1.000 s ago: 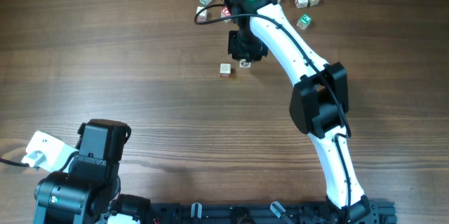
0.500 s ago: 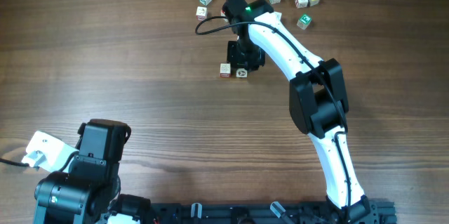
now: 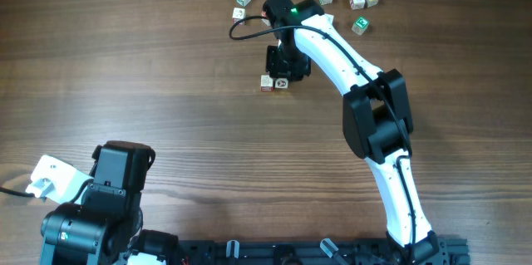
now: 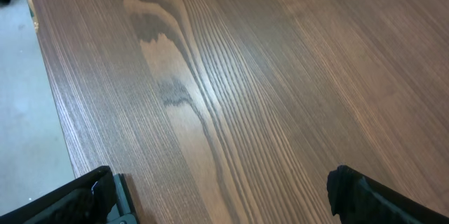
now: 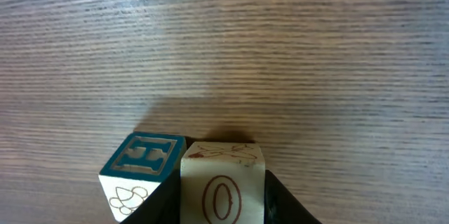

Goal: Form a horizontal line
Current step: 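Carry the 0 block down to the center block and lower it, then release the 0 block beside the center block and lift the right gripper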

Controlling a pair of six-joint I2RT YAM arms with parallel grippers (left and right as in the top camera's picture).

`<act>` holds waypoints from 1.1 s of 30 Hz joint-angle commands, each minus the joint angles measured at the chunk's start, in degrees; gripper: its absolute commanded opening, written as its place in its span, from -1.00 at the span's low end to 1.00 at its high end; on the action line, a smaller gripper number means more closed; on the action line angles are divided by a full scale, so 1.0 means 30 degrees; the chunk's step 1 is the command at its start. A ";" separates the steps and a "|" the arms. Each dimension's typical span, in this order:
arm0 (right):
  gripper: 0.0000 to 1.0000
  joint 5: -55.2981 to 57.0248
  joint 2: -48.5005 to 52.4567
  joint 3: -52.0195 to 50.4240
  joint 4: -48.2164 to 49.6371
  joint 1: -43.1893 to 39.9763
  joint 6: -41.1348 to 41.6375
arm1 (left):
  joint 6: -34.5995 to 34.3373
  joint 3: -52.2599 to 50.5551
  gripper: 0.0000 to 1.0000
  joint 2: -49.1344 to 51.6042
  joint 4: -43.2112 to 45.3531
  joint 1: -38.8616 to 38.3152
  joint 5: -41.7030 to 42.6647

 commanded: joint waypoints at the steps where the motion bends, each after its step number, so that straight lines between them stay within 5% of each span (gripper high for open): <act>1: -0.29 -0.0233 -0.0277 -0.0087 0.0051 0.0022 -0.0168 | -0.0393 -0.0036 0.99 -0.0066 -0.0015 0.0160 -0.0117; 33: -0.06 0.0750 -0.0474 -0.0044 0.1384 -0.0947 -0.0109 | -0.0393 -0.0036 1.00 -0.0066 -0.0015 0.0160 -0.0117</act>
